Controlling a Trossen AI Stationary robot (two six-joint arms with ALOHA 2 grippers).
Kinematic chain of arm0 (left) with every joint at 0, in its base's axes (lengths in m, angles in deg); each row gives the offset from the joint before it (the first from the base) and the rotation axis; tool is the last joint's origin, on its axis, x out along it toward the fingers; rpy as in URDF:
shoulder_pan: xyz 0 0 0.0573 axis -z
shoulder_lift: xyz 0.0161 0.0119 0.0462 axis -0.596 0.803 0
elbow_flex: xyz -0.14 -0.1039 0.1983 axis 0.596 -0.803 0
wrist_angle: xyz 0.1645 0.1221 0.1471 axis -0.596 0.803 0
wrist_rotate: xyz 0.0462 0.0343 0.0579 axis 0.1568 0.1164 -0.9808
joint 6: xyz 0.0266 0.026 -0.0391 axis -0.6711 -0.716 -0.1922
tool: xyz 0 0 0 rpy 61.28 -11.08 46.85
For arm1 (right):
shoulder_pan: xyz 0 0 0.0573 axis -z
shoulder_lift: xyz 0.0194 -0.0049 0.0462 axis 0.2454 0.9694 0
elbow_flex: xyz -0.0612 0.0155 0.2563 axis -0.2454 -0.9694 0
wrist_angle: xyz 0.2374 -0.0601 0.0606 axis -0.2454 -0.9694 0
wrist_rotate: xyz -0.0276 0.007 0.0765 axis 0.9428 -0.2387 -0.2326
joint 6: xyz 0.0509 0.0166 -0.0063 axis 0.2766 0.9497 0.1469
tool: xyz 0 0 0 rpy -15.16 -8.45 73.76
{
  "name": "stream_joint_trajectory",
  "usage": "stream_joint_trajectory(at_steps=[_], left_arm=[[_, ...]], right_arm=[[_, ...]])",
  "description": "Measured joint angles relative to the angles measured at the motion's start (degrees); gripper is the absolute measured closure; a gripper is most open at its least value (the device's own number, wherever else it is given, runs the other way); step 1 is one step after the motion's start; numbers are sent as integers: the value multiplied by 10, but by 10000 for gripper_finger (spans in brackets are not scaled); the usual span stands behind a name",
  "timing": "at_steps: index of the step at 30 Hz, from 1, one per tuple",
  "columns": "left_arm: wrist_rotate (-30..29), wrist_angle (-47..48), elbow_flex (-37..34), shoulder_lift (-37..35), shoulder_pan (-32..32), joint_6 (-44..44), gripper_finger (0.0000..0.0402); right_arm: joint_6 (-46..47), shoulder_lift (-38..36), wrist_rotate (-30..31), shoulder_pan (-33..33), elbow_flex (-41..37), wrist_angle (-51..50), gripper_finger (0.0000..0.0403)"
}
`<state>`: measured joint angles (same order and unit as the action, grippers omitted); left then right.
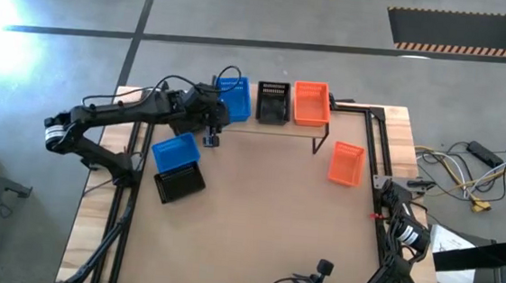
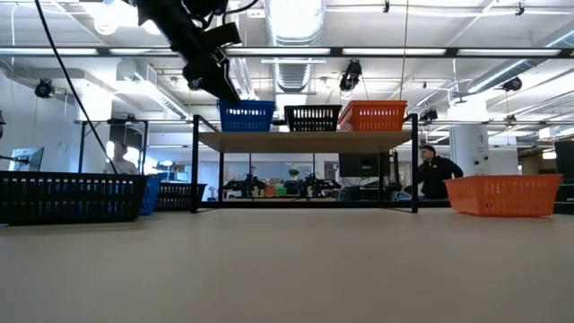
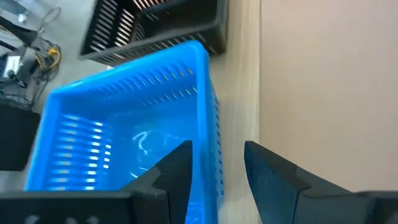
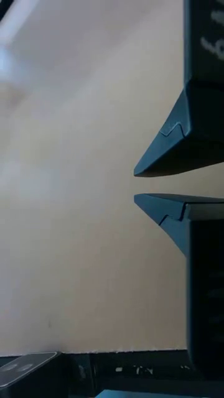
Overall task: Stack baskets on shelf by color
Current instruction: Stack the right blue basket on the blue basket on the shelf, then stack the bottom black basket on the black basket on the shelf
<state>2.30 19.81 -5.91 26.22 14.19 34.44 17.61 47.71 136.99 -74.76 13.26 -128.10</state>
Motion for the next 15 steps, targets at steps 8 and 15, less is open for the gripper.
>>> stream_joint_trajectory(at_steps=[8,15], left_arm=[[-49,-4,-6,-13,0,-1,272],[-65,27,-6,-38,0,-1,271]], right_arm=[[1,0,0,0,0,0,355],[2,0,0,0,0,1,355]])
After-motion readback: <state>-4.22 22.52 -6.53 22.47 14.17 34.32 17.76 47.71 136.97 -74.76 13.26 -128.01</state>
